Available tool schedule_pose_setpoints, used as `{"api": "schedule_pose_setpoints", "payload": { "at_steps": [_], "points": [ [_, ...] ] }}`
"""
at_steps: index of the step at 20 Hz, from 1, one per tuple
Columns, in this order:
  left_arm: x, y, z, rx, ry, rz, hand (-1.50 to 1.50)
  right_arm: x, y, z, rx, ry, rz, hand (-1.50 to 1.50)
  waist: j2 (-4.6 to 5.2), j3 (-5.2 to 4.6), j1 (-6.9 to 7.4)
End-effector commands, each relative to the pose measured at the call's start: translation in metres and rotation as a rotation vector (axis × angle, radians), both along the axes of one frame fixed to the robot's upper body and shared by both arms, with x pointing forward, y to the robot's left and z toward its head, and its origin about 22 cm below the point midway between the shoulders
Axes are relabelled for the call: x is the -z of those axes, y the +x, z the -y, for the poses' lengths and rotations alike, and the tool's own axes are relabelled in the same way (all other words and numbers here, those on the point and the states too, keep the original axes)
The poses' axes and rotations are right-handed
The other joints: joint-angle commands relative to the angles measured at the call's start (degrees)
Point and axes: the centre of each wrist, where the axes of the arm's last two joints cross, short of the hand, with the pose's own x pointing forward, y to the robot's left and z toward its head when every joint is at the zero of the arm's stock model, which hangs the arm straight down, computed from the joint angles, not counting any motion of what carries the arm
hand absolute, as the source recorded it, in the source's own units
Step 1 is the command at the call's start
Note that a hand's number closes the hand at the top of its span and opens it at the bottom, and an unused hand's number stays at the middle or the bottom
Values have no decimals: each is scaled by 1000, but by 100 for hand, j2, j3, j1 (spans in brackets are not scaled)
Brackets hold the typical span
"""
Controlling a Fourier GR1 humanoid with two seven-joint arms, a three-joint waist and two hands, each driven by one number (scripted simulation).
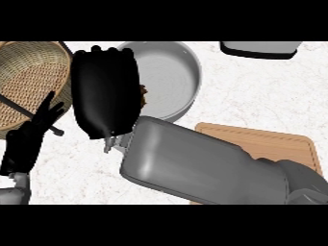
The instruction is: Pick the sweet potato from the cutting board and place it in the pot
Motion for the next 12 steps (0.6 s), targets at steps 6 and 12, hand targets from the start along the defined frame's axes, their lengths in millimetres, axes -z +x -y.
{"api": "schedule_pose_setpoints", "payload": {
  "at_steps": [6, 12],
  "points": [
    [11, -12, 0, -60, 5, -35, 0, -7, 59, -2, 99, 150, -1, 150, 60, -20, -91],
    [2, -5, -4, -51, 28, -7, 0, 12, 99, 16, 93, 124, -14, 150, 124, -19, -45]
  ]
}}
